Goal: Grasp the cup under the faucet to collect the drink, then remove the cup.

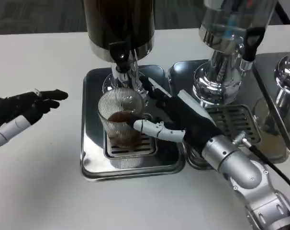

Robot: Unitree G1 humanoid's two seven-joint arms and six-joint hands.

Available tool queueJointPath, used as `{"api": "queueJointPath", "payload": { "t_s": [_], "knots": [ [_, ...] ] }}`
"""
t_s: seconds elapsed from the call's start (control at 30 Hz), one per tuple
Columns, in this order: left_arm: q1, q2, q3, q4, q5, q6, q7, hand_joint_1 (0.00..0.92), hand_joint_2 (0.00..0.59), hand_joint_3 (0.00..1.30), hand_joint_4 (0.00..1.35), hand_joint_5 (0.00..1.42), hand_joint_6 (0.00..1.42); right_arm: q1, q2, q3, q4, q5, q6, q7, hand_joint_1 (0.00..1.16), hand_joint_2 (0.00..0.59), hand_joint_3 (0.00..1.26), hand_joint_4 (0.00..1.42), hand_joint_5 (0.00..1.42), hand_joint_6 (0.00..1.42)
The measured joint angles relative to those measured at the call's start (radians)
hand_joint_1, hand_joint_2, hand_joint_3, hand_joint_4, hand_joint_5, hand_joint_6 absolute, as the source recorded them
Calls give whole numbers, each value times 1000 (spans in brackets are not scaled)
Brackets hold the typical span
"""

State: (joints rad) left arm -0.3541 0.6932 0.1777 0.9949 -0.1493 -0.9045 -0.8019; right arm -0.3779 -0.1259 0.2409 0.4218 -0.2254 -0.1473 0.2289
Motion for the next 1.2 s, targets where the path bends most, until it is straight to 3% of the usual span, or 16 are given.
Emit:
{"api": "queueJointPath", "payload": {
  "t_s": [0.57,1.2],
  "knots": [
    [-10,0,-13,3,6,2,0,0,115,304,204,216,235,2,2,38,-32,-73,45,-24,590,205,0,0,0,48],
    [-44,-6,-47,16,41,11,0,0,119,304,204,216,235,5,17,55,-35,-97,66,-47,574,209,0,0,0,49]
  ]
}}
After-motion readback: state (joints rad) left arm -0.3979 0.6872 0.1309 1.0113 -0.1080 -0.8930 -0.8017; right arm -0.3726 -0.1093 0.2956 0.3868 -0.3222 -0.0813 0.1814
